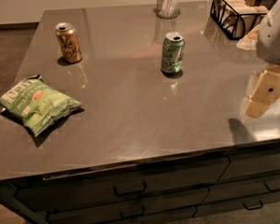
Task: Move green can near orange can
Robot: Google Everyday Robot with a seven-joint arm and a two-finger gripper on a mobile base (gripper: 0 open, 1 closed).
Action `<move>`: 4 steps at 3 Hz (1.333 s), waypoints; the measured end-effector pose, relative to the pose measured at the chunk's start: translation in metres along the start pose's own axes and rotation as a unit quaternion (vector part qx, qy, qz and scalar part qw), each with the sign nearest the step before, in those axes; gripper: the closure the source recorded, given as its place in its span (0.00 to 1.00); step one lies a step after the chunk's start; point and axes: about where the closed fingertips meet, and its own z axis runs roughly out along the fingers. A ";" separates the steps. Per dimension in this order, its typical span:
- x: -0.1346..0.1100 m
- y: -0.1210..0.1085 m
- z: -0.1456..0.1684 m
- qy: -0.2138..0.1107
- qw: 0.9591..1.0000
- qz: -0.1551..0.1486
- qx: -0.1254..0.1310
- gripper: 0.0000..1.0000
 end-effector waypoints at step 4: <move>-0.029 -0.031 0.029 -0.036 0.997 0.062 -0.001 0.00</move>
Offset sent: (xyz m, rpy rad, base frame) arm 0.0206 0.0161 -0.0091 0.0457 -0.0170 -0.0509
